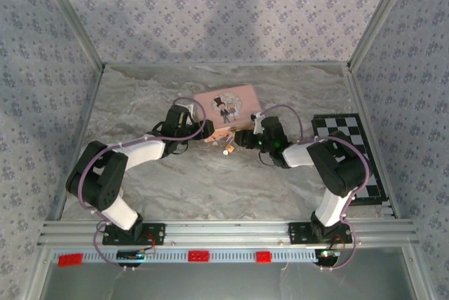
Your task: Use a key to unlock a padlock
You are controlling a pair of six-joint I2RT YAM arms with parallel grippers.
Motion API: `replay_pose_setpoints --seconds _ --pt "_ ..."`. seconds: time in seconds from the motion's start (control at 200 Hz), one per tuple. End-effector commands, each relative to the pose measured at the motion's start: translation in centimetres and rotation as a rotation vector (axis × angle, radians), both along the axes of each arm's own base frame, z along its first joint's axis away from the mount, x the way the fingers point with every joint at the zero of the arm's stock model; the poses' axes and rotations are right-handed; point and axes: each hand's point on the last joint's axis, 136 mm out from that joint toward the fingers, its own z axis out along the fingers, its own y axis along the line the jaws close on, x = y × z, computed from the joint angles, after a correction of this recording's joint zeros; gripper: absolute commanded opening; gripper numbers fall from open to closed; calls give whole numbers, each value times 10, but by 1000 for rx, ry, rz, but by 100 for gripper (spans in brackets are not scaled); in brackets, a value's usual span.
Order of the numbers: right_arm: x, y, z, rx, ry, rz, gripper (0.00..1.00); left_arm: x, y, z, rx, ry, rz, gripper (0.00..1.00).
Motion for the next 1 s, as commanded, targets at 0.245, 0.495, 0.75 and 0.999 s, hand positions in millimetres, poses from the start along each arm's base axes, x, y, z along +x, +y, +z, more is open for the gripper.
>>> replay_pose_setpoints --seconds 0.245,0.495,0.75,0.999 --pt "-3 3 -7 118 29 -4 37 3 -1 13 -27 -23 27 70" --pt "4 5 -13 206 34 -8 31 3 0 20 -51 -42 39 70" --pt "5 9 -21 264 59 -15 29 3 -1 19 -56 -35 41 70" --pt "4 11 -24 264 72 -17 21 3 -1 18 -60 -31 45 70"
